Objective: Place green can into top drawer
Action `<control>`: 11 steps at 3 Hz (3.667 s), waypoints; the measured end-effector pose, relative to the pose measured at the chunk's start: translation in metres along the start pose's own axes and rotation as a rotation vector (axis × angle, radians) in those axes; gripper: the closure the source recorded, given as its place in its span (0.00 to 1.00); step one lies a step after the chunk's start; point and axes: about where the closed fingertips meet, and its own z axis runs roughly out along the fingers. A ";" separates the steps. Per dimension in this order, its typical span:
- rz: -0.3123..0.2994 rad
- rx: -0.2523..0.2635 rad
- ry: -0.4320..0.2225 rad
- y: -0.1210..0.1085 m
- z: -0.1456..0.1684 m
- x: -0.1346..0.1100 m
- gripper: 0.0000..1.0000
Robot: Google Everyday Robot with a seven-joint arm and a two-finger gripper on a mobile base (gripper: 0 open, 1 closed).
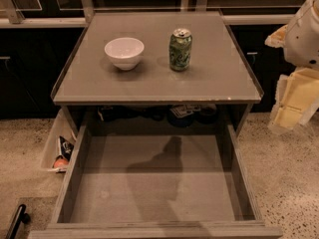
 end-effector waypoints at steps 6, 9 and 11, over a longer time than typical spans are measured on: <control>-0.162 0.121 -0.232 -0.059 0.029 -0.047 0.00; -0.052 0.129 -0.593 -0.119 0.087 -0.069 0.00; 0.041 0.033 -0.816 -0.164 0.133 -0.094 0.00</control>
Offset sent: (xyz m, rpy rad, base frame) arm 0.0206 0.0131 -0.0031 0.0288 -0.0347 0.0473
